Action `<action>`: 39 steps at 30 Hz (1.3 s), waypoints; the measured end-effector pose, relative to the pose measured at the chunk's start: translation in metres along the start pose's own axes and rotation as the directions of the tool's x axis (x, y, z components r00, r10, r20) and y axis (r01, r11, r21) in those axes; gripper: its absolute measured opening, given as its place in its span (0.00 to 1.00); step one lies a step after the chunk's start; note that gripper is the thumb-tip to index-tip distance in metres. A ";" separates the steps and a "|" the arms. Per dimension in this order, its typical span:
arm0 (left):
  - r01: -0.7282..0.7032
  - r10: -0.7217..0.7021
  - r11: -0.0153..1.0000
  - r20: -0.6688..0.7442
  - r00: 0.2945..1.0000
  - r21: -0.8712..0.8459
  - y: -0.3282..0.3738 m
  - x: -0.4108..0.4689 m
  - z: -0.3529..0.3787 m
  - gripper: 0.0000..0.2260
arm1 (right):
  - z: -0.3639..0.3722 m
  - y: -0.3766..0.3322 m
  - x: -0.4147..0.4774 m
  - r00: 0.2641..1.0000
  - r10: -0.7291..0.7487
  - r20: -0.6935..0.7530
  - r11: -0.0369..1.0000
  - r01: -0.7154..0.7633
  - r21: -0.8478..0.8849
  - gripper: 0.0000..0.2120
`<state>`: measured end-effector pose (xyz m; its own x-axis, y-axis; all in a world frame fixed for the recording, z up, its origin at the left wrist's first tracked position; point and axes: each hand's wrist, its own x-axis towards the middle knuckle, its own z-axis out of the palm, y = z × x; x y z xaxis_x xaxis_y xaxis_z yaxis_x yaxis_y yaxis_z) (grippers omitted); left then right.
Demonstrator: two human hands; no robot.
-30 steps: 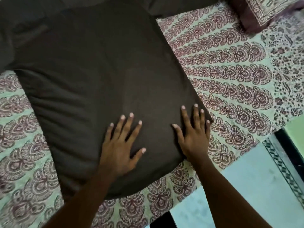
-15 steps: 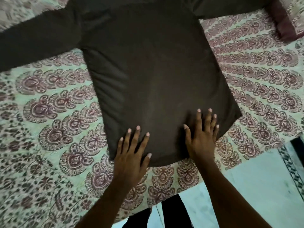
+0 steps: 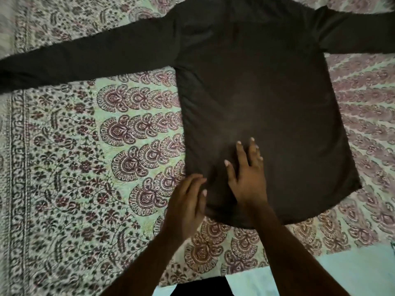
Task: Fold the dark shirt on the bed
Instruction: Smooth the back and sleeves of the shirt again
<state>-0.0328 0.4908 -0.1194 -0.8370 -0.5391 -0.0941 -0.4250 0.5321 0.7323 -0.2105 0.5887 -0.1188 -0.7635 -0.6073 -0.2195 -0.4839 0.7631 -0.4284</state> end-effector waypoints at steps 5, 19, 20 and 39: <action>0.168 -0.185 0.981 -0.218 0.958 -0.092 -0.035 0.073 -0.052 0.16 | 0.005 -0.069 0.069 0.971 -0.237 -0.013 0.968 0.237 0.082 0.25; 0.414 -0.792 0.610 -0.516 0.325 -0.676 -0.187 0.164 -0.217 0.17 | 0.099 -0.311 0.191 0.801 -0.568 0.190 0.821 0.534 0.204 0.23; 0.339 -0.810 0.585 -0.520 0.270 -0.737 -0.199 0.172 -0.230 0.16 | 0.105 -0.328 0.198 0.786 -0.585 0.197 0.809 0.552 0.201 0.23; 0.120 -0.669 0.690 -0.567 0.481 -0.713 -0.289 0.238 -0.344 0.15 | 0.181 -0.438 0.251 0.922 -0.361 0.142 0.849 0.262 0.459 0.20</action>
<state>0.0096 -0.0164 -0.1216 0.0769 -0.9853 -0.1528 -0.1476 -0.1628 0.9756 -0.1130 0.0616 -0.1445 -0.4683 -0.8666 -0.1722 -0.4146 0.3876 -0.8233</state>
